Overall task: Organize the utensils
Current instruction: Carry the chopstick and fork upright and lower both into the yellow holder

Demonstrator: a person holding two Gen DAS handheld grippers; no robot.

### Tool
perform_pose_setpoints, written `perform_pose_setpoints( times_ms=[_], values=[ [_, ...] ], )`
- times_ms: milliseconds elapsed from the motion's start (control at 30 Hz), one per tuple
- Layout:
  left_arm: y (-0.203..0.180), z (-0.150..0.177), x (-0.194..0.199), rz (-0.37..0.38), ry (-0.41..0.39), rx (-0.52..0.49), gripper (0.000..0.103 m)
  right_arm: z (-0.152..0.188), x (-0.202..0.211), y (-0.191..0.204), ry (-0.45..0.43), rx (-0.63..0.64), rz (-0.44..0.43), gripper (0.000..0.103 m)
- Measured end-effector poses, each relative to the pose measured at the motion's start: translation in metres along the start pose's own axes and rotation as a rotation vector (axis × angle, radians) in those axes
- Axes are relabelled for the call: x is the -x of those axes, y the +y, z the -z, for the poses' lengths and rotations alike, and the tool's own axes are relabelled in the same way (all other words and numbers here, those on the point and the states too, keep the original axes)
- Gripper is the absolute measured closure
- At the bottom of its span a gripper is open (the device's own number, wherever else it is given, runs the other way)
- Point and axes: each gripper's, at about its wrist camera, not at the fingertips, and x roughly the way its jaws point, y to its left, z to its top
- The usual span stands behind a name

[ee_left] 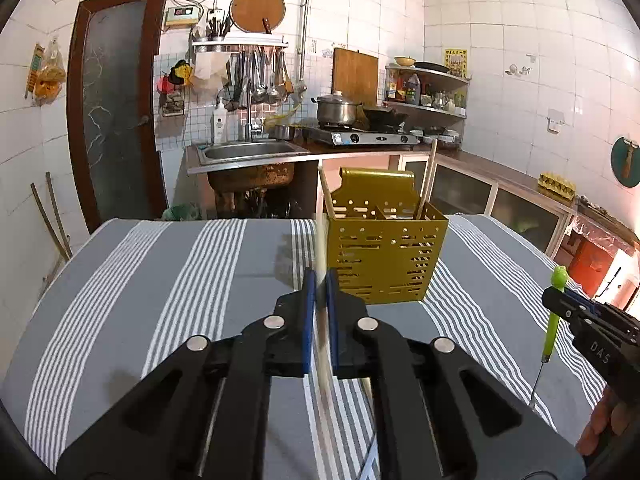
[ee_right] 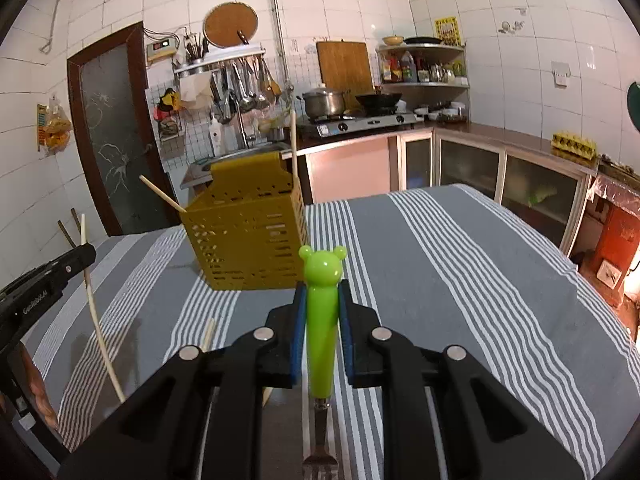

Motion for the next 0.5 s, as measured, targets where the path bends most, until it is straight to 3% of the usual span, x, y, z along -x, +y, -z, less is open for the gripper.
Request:
perform_pose_setpoints(
  times_ms=[500],
  values=[
    [0.007, -0.012, 0.013, 0.013, -0.074, 0.014, 0.099, -0.010, 0.020, 0.014, -0.079, 0.040, -0.003, 0.087]
  ],
)
